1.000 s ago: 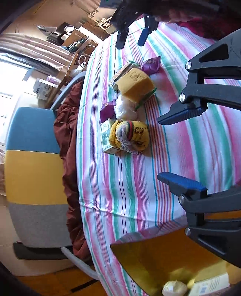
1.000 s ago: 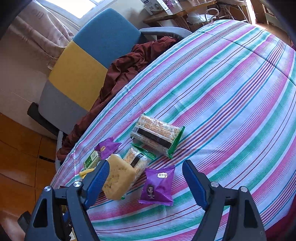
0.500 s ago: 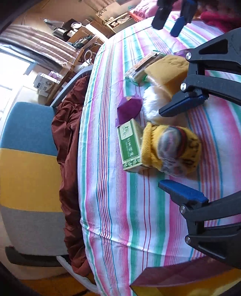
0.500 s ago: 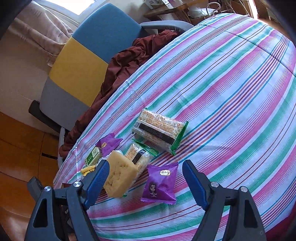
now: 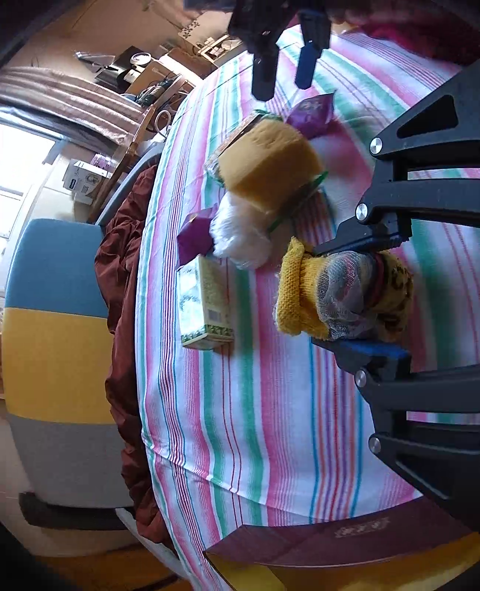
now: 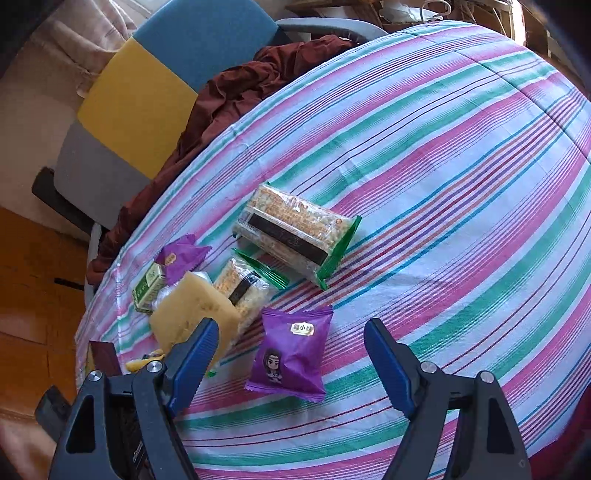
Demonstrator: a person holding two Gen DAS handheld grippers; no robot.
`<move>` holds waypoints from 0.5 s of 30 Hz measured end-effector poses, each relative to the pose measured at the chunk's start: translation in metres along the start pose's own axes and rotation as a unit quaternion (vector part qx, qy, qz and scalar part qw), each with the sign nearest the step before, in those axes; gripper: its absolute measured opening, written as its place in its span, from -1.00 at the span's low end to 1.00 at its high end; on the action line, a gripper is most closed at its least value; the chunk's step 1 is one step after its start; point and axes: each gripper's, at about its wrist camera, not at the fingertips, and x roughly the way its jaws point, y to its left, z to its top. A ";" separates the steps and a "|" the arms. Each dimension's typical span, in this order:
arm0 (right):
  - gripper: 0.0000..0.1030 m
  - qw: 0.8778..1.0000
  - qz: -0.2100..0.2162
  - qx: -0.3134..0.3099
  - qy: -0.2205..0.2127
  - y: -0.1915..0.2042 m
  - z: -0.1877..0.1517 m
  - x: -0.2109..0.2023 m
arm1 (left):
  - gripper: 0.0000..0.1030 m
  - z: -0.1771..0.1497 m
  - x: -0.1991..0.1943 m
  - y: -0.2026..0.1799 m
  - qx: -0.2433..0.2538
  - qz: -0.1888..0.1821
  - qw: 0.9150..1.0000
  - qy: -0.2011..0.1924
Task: Organize objects
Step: 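Move the right gripper to the purple snack packet while the left gripper holds the sock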
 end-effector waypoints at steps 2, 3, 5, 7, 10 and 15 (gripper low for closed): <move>0.43 1.000 -0.018 -0.014 0.009 0.002 -0.002 0.006 | -0.24 -0.017 -0.011 -0.007 0.020 -0.003 1.000 -0.011; 0.37 1.000 -0.021 -0.018 0.014 0.003 -0.003 0.009 | -0.24 -0.024 -0.015 -0.010 0.030 -0.004 0.999 -0.016; 0.31 0.999 -0.025 -0.028 0.022 0.006 -0.006 0.014 | -0.24 -0.039 -0.022 -0.017 0.052 -0.009 0.998 -0.032; 0.31 0.998 -0.029 -0.041 0.022 0.010 -0.007 0.015 | -0.23 -0.047 -0.024 -0.022 0.070 -0.012 0.996 -0.044; 0.31 0.997 -0.043 -0.060 0.024 0.016 -0.009 0.022 | -0.22 -0.045 -0.020 -0.014 0.052 -0.028 0.997 -0.040; -0.12 0.990 -0.085 -0.107 0.018 0.029 -0.014 0.032 | -0.14 -0.042 -0.012 -0.001 0.023 -0.046 0.998 -0.032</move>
